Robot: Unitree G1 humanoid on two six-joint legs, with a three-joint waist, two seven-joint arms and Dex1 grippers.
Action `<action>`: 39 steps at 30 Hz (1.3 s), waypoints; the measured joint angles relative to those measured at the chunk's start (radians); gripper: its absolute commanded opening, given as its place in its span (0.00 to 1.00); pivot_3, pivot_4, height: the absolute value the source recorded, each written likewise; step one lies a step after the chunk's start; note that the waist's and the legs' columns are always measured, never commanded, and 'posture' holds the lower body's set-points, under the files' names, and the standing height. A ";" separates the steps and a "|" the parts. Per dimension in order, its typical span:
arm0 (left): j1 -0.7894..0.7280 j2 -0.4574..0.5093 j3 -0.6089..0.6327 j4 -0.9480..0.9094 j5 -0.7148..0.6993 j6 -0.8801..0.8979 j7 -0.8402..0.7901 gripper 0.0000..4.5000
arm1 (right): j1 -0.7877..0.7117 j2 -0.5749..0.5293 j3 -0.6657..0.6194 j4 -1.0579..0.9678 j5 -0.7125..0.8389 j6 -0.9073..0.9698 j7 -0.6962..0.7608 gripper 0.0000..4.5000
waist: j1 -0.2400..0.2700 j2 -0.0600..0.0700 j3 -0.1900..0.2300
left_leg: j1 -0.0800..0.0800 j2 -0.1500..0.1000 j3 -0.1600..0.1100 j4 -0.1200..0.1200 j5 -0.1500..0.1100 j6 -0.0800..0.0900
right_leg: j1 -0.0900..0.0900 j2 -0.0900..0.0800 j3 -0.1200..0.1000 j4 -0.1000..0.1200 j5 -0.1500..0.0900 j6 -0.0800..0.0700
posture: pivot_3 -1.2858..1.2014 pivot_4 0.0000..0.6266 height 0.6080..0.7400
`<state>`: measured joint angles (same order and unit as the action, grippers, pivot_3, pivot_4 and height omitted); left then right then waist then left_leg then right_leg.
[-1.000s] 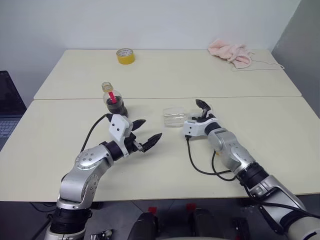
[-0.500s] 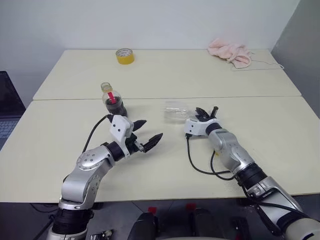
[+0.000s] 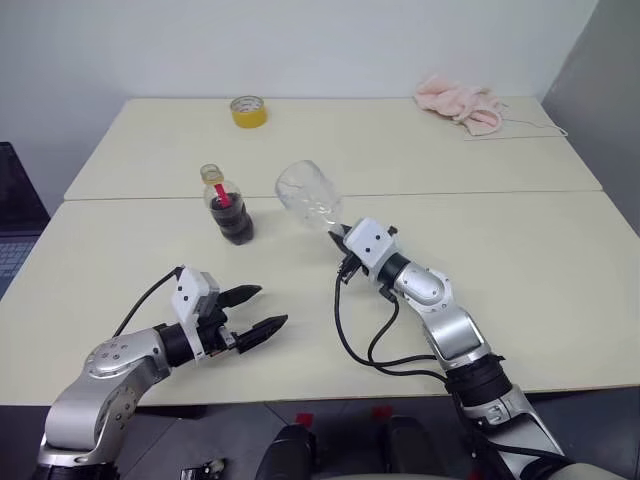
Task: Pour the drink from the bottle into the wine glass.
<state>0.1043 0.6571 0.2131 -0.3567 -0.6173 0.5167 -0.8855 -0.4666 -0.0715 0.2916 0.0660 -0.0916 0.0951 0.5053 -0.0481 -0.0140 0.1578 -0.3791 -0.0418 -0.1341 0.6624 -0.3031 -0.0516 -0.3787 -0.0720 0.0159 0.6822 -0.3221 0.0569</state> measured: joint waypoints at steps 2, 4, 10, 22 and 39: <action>0.000 0.004 0.013 -0.001 -0.016 0.002 -0.003 1.00 | -0.002 0.040 -0.002 0.071 0.051 -0.035 0.024 0.04 | 0.000 0.000 0.000 | 0.000 0.000 0.000 0.000 0.000 0.000 | 0.000 0.000 0.000 0.001 0.000 0.000 | 0.52 0.24 1.00; 0.000 0.011 0.019 -0.005 -0.025 0.005 -0.004 1.00 | -0.007 0.053 -0.002 0.133 0.078 -0.062 0.042 0.04 | -0.001 0.000 0.000 | 0.000 0.000 0.000 0.000 0.000 0.000 | -0.001 0.000 0.000 0.001 0.000 0.000 | 0.52 0.24 1.00; -0.002 0.015 0.026 -0.025 -0.049 0.005 0.000 1.00 | -0.057 0.094 -0.023 0.364 0.118 -0.224 0.082 0.04 | -0.011 0.000 0.000 | 0.000 0.001 0.000 -0.001 0.000 0.000 | -0.001 0.001 0.000 0.001 0.000 0.000 | 0.52 0.24 1.00; -0.009 0.015 0.031 -0.026 -0.049 -0.002 -0.001 1.00 | -0.075 0.106 -0.064 0.453 0.161 -0.305 0.134 0.04 | -0.011 0.001 0.000 | 0.000 0.000 0.000 -0.001 0.000 0.000 | -0.001 0.001 0.000 0.001 0.000 0.000 | 0.52 0.24 1.00; -0.058 0.015 0.009 -0.026 -0.043 0.001 0.016 1.00 | -0.056 0.052 -0.075 0.405 0.190 -0.299 0.166 0.99 | -0.011 0.001 0.000 | 0.001 0.000 0.001 -0.001 0.000 0.000 | -0.001 0.001 0.000 0.002 0.000 0.000 | 0.52 0.24 1.00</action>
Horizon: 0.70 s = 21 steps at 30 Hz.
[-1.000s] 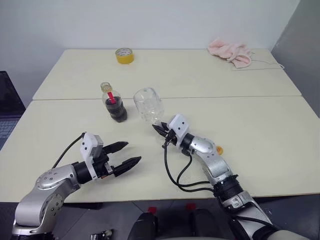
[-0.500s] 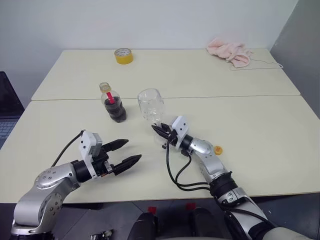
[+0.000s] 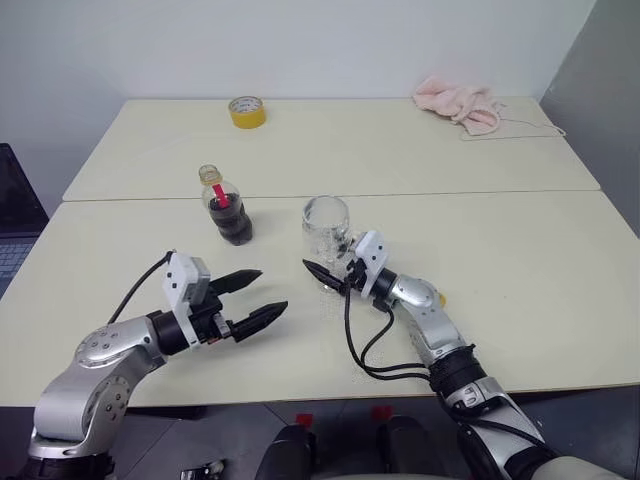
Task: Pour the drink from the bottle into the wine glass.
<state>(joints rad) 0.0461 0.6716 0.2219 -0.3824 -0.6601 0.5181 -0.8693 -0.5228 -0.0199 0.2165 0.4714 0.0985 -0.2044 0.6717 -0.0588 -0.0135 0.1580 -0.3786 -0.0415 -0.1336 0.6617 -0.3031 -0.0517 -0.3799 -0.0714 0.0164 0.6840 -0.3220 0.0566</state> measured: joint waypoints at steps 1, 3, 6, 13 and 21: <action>0.000 0.000 0.000 0.000 0.001 0.000 0.003 1.00 | -0.001 -0.001 0.000 0.000 0.000 0.000 0.000 0.99 | 0.000 0.000 0.000 | 0.000 0.000 0.000 0.000 0.000 0.000 | 0.000 0.000 0.000 0.000 0.000 0.000 | 0.52 0.24 1.00; 0.000 0.000 -0.001 0.000 0.003 -0.001 0.003 1.00 | -0.001 -0.002 0.000 0.000 0.000 0.000 0.000 0.99 | 0.000 0.000 0.000 | 0.000 0.000 0.000 0.000 0.000 0.000 | 0.000 0.000 0.000 0.000 0.000 0.000 | 0.52 0.24 1.00; 0.000 -0.001 -0.001 0.000 0.006 -0.005 0.003 1.00 | -0.002 -0.003 0.000 -0.001 0.000 0.000 0.000 0.99 | 0.000 0.000 0.000 | 0.000 0.000 0.000 0.000 0.000 0.000 | 0.000 0.000 0.000 0.000 0.000 0.000 | 0.52 0.24 1.00; 0.001 -0.009 -0.003 0.003 0.009 -0.007 0.003 1.00 | 0.011 -0.054 0.001 -0.085 0.003 0.045 0.024 0.99 | 0.001 0.000 0.000 | 0.000 0.000 0.000 0.000 0.000 0.000 | 0.000 0.000 0.000 0.000 0.000 0.000 | 0.52 0.24 1.00; 0.010 -0.023 -0.018 0.003 0.016 -0.018 0.010 1.00 | 0.151 -0.190 0.019 -0.340 0.050 0.234 0.133 0.99 | 0.004 0.000 0.000 | 0.000 0.000 0.000 0.000 0.000 0.000 | 0.000 0.000 0.000 0.000 0.000 0.000 | 0.52 0.24 1.00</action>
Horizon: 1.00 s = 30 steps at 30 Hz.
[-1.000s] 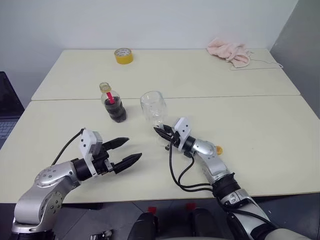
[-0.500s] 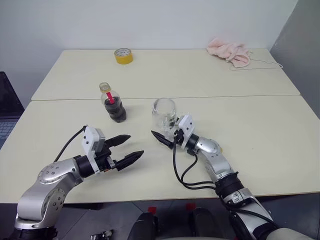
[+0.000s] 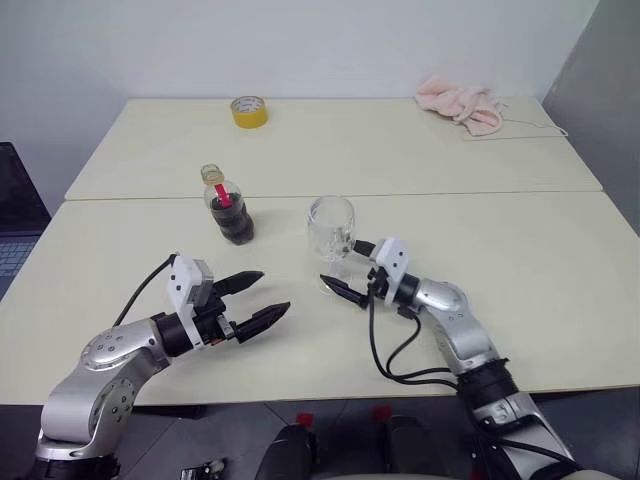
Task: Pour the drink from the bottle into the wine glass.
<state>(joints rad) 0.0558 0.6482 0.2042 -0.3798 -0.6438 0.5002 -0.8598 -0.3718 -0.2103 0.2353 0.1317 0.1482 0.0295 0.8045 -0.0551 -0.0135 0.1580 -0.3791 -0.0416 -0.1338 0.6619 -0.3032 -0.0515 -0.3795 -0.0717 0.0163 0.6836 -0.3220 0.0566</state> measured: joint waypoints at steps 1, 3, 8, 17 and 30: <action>0.000 -0.003 -0.001 0.000 0.000 0.000 0.001 1.00 | 0.013 -0.015 0.008 -0.034 0.003 0.028 0.012 0.99 | 0.000 0.000 0.000 | 0.000 0.000 0.000 0.000 0.000 0.000 | 0.000 0.000 0.000 0.000 0.000 0.000 | 0.52 0.24 1.00; -0.001 -0.009 -0.003 0.000 0.001 -0.001 0.009 1.00 | 0.035 -0.037 0.021 -0.086 0.015 0.083 0.026 0.99 | 0.001 0.000 0.000 | 0.000 0.000 0.000 0.000 0.000 0.000 | 0.000 0.000 0.000 0.000 0.000 0.000 | 0.52 0.24 1.00; -0.014 -0.036 -0.012 0.000 0.029 -0.008 0.054 1.00 | 0.062 -0.093 0.029 -0.199 0.029 0.195 0.024 0.99 | 0.004 0.000 0.000 | 0.000 0.000 0.000 0.000 0.000 0.000 | 0.000 0.000 0.000 0.000 0.000 0.000 | 0.52 0.24 1.00; -0.038 -0.128 -0.011 -0.005 0.083 -0.030 0.219 1.00 | 0.214 -0.279 -0.121 -0.567 0.171 0.439 0.007 0.99 | 0.023 0.000 0.000 | 0.000 0.000 0.000 0.000 0.000 0.001 | 0.001 0.000 0.000 -0.001 0.000 0.000 | 0.52 0.24 1.00; -0.047 -0.211 -0.002 -0.001 0.206 -0.054 0.435 1.00 | 0.265 -0.389 -0.217 -0.798 0.377 0.616 -0.021 0.99 | 0.028 -0.001 0.000 | 0.001 -0.001 -0.001 0.001 0.000 0.001 | 0.004 0.000 -0.001 -0.002 0.000 0.000 | 0.52 0.24 1.00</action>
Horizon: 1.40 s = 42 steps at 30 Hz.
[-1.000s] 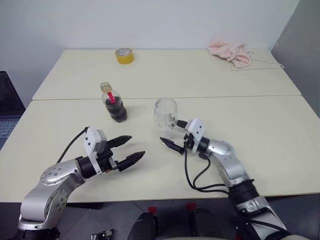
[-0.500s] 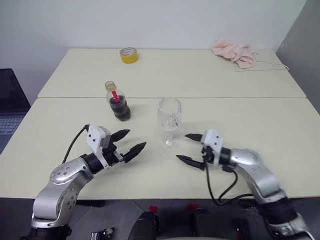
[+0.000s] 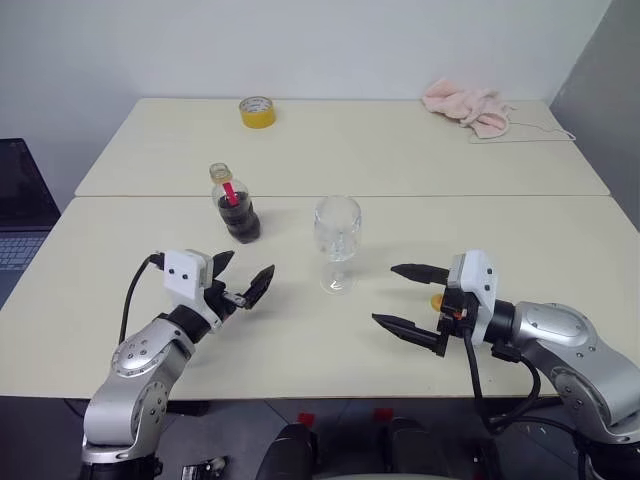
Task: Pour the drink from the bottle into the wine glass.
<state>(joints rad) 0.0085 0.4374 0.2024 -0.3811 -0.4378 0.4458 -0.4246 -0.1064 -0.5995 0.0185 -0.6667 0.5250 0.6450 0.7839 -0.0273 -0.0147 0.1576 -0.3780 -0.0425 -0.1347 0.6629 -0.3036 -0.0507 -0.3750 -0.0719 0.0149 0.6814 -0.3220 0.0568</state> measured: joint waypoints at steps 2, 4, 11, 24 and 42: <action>-0.042 0.000 0.003 0.031 0.027 -0.018 0.025 1.00 | -0.011 -0.009 -0.001 -0.014 0.023 0.020 -0.002 0.99 | 0.000 0.000 0.000 | 0.000 0.000 0.000 0.000 0.000 0.000 | 0.000 0.000 0.000 0.000 0.000 0.000 | 0.52 0.24 1.00; -0.092 -0.001 0.010 0.073 0.053 -0.037 0.052 1.00 | -0.035 -0.022 -0.003 -0.035 0.053 0.040 -0.004 0.99 | 0.000 0.000 0.000 | 0.000 0.000 0.000 0.000 0.000 0.000 | 0.001 0.000 0.000 0.000 0.000 0.000 | 0.52 0.24 1.00; -0.141 -0.017 0.019 0.150 0.117 -0.065 0.106 1.00 | -0.075 -0.051 -0.035 -0.070 0.138 0.100 -0.034 0.99 | 0.000 0.000 0.000 | 0.000 0.000 0.000 0.000 0.000 0.000 | 0.001 0.000 -0.001 -0.001 0.000 0.000 | 0.52 0.24 1.00; -0.276 -0.045 -0.004 0.353 0.213 -0.134 0.144 1.00 | -0.140 -0.071 -0.039 -0.076 0.201 0.129 -0.080 0.99 | 0.000 -0.001 0.000 | 0.000 0.000 0.000 0.001 0.000 0.000 | 0.001 0.000 -0.001 0.000 0.000 0.000 | 0.52 0.24 1.00; -0.492 -0.092 -0.052 0.705 0.285 -0.281 0.139 1.00 | -0.182 -0.072 -0.034 -0.070 0.204 0.129 -0.097 0.99 | 0.000 -0.001 0.000 | -0.001 -0.001 -0.001 0.002 0.000 0.000 | 0.001 -0.001 -0.002 0.000 0.000 0.000 | 0.52 0.24 1.00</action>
<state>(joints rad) -0.4836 0.3452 0.1504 0.3240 -0.1530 0.1647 -0.2858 -0.2883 -0.6714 -0.0154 -0.7364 0.7286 0.7742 0.6873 -0.0276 -0.0156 0.1577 -0.3788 -0.0437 -0.1356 0.6648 -0.3035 -0.0509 -0.3743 -0.0728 0.0128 0.6813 -0.3218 0.0570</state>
